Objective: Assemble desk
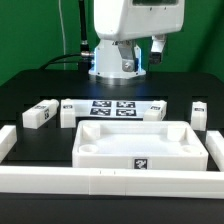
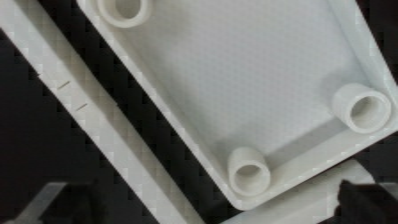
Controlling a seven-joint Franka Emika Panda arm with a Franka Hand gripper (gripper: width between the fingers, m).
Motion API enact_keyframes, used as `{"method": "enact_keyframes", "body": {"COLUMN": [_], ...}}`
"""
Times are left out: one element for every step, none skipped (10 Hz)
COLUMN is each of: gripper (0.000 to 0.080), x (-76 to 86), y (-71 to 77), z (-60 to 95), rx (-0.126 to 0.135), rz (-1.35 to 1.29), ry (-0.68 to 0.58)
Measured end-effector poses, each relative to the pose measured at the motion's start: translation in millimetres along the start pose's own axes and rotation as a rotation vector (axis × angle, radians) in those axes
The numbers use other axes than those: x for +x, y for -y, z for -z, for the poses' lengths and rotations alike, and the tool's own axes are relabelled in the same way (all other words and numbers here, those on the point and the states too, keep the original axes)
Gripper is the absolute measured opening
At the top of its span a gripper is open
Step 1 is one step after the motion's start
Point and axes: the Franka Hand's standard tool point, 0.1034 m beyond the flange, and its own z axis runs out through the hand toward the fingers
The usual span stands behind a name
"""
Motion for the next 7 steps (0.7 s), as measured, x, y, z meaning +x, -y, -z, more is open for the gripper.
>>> {"method": "enact_keyframes", "body": {"gripper": [0.0649,0.0649,0.0649,0.0649,0.0649,0.0649,0.0649], "x": [0.0,0.0,0.0,0.0,-0.1,0.0,0.2], "y": [0.0,0.0,0.0,0.1,0.1,-0.1,1.0], "z": [0.0,0.0,0.0,-0.4,-0.8,-0.9,-4.4], "rx": [0.0,0.0,0.0,0.0,0.001,-0.001,-0.018], "rz": [0.0,0.0,0.0,0.0,0.005,0.031,0.12], "ry": [0.0,0.0,0.0,0.0,0.001,0.0,-0.01]}}
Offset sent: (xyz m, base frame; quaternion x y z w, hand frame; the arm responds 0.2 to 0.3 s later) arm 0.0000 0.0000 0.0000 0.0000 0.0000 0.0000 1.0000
